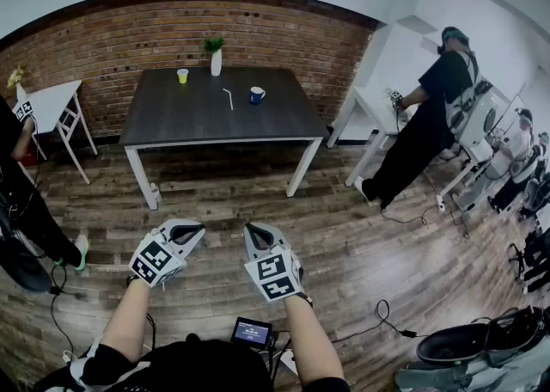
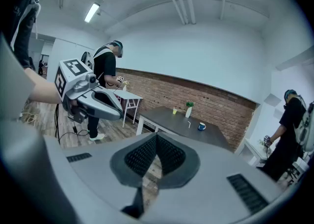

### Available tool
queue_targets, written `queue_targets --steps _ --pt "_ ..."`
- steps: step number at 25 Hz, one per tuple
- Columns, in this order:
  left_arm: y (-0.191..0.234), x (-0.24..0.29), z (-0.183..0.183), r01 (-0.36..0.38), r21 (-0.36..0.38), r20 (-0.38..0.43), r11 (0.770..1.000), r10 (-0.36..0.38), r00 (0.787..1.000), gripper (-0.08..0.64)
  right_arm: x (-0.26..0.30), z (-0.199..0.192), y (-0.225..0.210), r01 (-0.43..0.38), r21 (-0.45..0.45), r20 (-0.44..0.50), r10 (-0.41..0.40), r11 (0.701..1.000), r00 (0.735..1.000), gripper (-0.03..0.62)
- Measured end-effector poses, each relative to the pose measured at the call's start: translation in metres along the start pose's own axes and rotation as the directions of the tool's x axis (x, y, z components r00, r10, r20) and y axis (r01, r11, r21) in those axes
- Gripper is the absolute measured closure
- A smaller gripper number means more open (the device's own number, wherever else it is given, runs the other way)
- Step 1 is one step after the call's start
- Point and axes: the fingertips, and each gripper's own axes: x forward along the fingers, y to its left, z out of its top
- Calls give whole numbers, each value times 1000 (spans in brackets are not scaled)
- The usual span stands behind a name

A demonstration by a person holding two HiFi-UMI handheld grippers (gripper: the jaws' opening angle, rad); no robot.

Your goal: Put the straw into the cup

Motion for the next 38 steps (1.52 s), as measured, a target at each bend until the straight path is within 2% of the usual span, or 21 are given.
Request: queue_targets --steps 7,14,20,25,38 --pt "0 -9 4 -21 -5 3 1000 21 1000 558 -6 7 4 13 -5 10 -13 1000 1000 601" --pt "-26 -3 0 13 -10 14 1000 -13 1000 558 -23 -2 12 -16 45 48 14 999 999 601" --pt "-34 6 -5 39 -11 -9 999 -39 999 558 -24 -14 5 -27 63 30 25 998 999 601" --pt "-41 17 -9 32 -14 -14 999 -32 999 558 -24 -27 0 -45 72 33 43 996 999 601" --pt "-42 62 -11 -18 -57 -41 998 16 999 558 -20 -65 -52 -69 76 12 68 995 998 601"
